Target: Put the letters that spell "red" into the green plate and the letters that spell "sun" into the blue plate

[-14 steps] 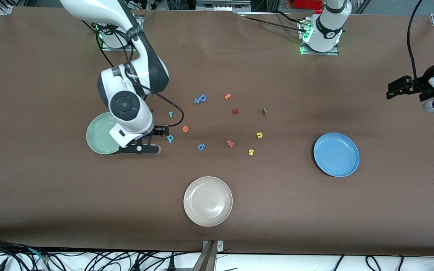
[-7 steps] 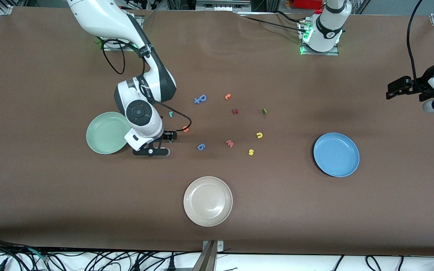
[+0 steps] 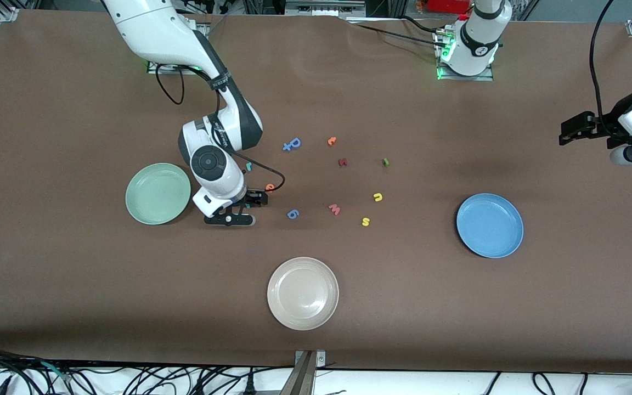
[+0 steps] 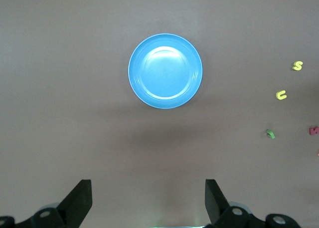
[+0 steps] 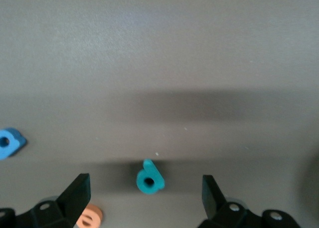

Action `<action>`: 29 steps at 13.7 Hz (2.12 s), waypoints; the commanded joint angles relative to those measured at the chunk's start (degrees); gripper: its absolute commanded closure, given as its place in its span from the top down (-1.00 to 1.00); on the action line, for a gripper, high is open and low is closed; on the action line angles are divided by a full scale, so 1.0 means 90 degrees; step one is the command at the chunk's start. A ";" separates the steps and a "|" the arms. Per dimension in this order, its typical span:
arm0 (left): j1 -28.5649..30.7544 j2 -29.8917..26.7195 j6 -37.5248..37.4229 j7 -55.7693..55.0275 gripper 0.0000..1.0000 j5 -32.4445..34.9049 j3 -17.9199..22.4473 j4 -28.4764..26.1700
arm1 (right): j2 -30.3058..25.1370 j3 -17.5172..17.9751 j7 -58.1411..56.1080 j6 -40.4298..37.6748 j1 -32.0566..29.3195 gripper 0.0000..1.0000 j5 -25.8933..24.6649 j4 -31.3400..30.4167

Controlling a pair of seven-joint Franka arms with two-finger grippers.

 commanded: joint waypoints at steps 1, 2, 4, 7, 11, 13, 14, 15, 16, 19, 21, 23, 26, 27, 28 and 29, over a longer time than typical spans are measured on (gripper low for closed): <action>-0.0026 0.0090 -0.0048 -0.0008 1.00 0.0086 0.0011 0.0187 | 0.0242 0.0044 0.0097 0.0383 -0.0034 0.98 0.0153 -0.0030; -0.0026 0.0090 -0.0048 -0.0008 1.00 0.0086 0.0011 0.0187 | 0.0291 0.0044 0.0097 0.0394 -0.0034 0.98 0.0153 -0.0040; -0.0026 0.0090 -0.0048 -0.0008 1.00 0.0077 0.0011 0.0187 | 0.0292 0.0044 0.0107 0.0374 -0.0044 0.97 0.0163 -0.0040; -0.0026 0.0090 -0.0048 0.0002 1.00 0.0086 0.0011 0.0187 | 0.0292 0.0044 0.0107 0.0374 -0.0053 0.73 0.0192 -0.0040; -0.0035 0.0120 -0.0048 -0.0008 1.00 0.0077 0.0011 0.0187 | 0.0292 0.0044 0.0097 0.0374 -0.0063 0.11 0.0192 -0.0079; -0.0035 0.0120 -0.0048 0.0002 1.00 0.0077 0.0001 0.0197 | 0.0292 0.0044 0.0097 0.0374 -0.0073 -0.35 0.0192 -0.0079; -0.0035 0.0129 -0.0048 0.0002 1.00 0.0077 0.0011 0.0187 | 0.0292 0.0044 0.0097 0.0374 -0.0073 -0.61 0.0192 -0.0079; -0.0035 0.0130 -0.0048 0.0002 1.00 0.0077 0.0011 0.0187 | 0.0292 0.0044 0.0097 0.0364 -0.0073 -0.71 0.0202 -0.0079; -0.0035 0.0130 -0.0048 0.0002 1.00 0.0077 0.0001 0.0187 | 0.0273 0.0044 0.0097 0.0335 -0.0073 -0.79 0.0202 -0.0079; -0.0035 0.0130 -0.0048 0.0002 1.00 0.0077 0.0011 0.0187 | 0.0117 0.0005 0.0029 0.0092 -0.0092 -0.92 0.0202 -0.0060; -0.0035 0.0130 -0.0048 0.0002 1.00 0.0077 0.0001 0.0187 | 0.0029 -0.0005 0.0029 -0.0094 -0.0092 -1.00 0.0202 -0.0030; -0.0035 0.0130 -0.0048 0.0002 1.00 0.0077 0.0001 0.0187 | -0.0118 -0.0053 0.0019 -0.0347 -0.0092 -1.00 0.0202 0.0009; -0.0035 0.0130 -0.0048 0.0002 1.00 0.0077 0.0001 0.0187 | -0.0352 -0.0384 -0.0175 -0.1039 -0.0092 -1.00 0.0192 0.0135; -0.0035 0.0130 -0.0048 0.0002 1.00 0.0077 0.0001 0.0187 | -0.0430 -0.0511 -0.0409 -0.1255 -0.0102 -1.00 0.0192 0.0145; -0.0035 0.0130 -0.0048 0.0002 1.00 0.0077 0.0001 0.0187 | -0.0469 -0.0687 -0.0682 -0.1431 -0.0102 -1.00 0.0192 0.0145; -0.0035 0.0130 -0.0048 0.0002 1.00 0.0077 0.0001 0.0187 | -0.0509 -0.0901 -0.0994 -0.1616 -0.0102 -1.00 0.0192 0.0126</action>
